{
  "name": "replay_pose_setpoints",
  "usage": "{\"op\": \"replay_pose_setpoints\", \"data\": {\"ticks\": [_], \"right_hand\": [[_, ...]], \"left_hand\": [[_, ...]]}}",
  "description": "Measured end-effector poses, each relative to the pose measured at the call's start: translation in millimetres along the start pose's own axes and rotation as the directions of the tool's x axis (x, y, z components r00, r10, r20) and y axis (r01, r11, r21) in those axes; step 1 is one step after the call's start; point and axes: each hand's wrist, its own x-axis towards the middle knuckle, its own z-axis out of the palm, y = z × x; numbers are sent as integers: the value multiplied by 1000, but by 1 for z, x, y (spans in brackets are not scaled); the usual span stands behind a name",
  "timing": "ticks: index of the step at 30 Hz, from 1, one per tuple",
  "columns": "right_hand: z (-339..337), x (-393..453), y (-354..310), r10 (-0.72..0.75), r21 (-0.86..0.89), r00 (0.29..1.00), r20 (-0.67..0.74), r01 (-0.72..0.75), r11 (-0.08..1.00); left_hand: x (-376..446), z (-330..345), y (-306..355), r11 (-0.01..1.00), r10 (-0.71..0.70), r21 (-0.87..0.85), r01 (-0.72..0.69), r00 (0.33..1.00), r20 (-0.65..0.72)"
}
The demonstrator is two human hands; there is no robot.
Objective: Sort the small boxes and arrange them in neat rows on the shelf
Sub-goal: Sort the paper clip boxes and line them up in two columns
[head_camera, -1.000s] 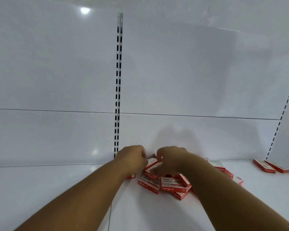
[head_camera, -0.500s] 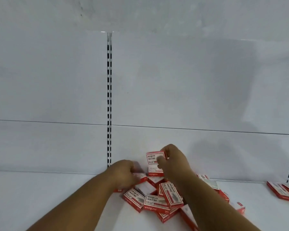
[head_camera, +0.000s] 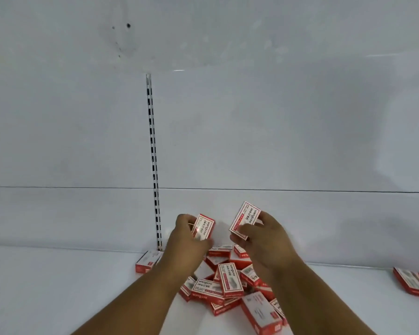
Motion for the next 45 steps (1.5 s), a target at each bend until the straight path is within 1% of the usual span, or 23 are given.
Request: {"op": "replay_pose_setpoints", "data": {"ticks": [2, 4, 5, 7, 9, 11, 13, 15, 16, 18, 22, 25, 28, 30, 31, 33, 35, 37, 39, 42, 45], "right_hand": [[-13, -5, -9, -29, -19, 1000, -12, 29, 999], [-30, -14, -19, -55, -130, 998, -40, 49, 990], [-40, -19, -23, -52, -182, 997, -63, 39, 982], [-59, -28, -32, -36, -189, 994, -106, 15, 982], [-75, -36, -44, -29, -159, 988, -150, 5, 987], [-95, -42, -55, -99, -217, 971, -220, 51, 975], [-119, -48, -64, -189, -256, 932, -311, 109, 960], [-146, -56, -67, -240, -288, 881, -408, 126, 949], [-160, -60, -68, -252, -317, 862, -440, 114, 942], [-192, -65, -66, -259, -383, 848, -462, 73, 921], [-259, -64, -70, -228, -554, 863, -451, -70, 829], [-307, -54, -73, -96, -622, 904, -416, -206, 755], [-348, -41, -78, 16, -688, 923, -385, -299, 661], [-369, -32, -82, 27, -739, 932, -361, -304, 601], [-379, -28, -82, 28, -775, 940, -340, -297, 557], [-394, -22, -80, 40, -841, 956, -291, -275, 465], [-404, -17, -78, 54, -879, 966, -251, -251, 405], [-411, -11, -78, 39, -918, 976, -215, -215, 332], [-414, -8, -79, 13, -955, 985, -174, -172, 242], [-416, -9, -77, -12, -969, 992, -129, -124, 214], [-417, -11, -75, -61, -985, 994, -90, -80, 155]], "left_hand": [[-9, 14, 18, 992, 2, -123, -5, 1000, -20], [-14, 28, 35, 960, -53, -275, 51, 999, 2], [-16, 36, 42, 935, -82, -342, 92, 996, 43], [-22, 54, 55, 888, -102, -429, 166, 980, 168], [-23, 76, 64, 881, -46, -443, 168, 961, 274], [-26, 97, 74, 898, 21, -419, 134, 939, 344], [-33, 116, 81, 905, 61, -411, 113, 921, 385], [-44, 133, 84, 899, 40, -410, 155, 902, 429], [-51, 141, 86, 904, 26, -391, 170, 894, 447], [-60, 160, 92, 932, 21, -330, 153, 883, 468], [-72, 208, 112, 954, 23, -267, 138, 852, 522], [-86, 249, 125, 980, 10, -170, 101, 834, 552], [-96, 293, 137, 994, -60, -39, 99, 818, 572], [-98, 318, 143, 995, -89, 78, 55, 828, 554], [-97, 329, 145, 986, -84, 166, -5, 843, 531], [-96, 344, 147, 921, -60, 365, -134, 878, 474], [-96, 353, 149, 857, -51, 481, -186, 897, 439], [-96, 357, 152, 827, -71, 533, -180, 906, 417], [-96, 360, 157, 820, -93, 548, -163, 908, 409], [-99, 362, 163, 818, -131, 555, -151, 890, 436], [-106, 365, 161, 816, -136, 558, -154, 886, 443]]}}
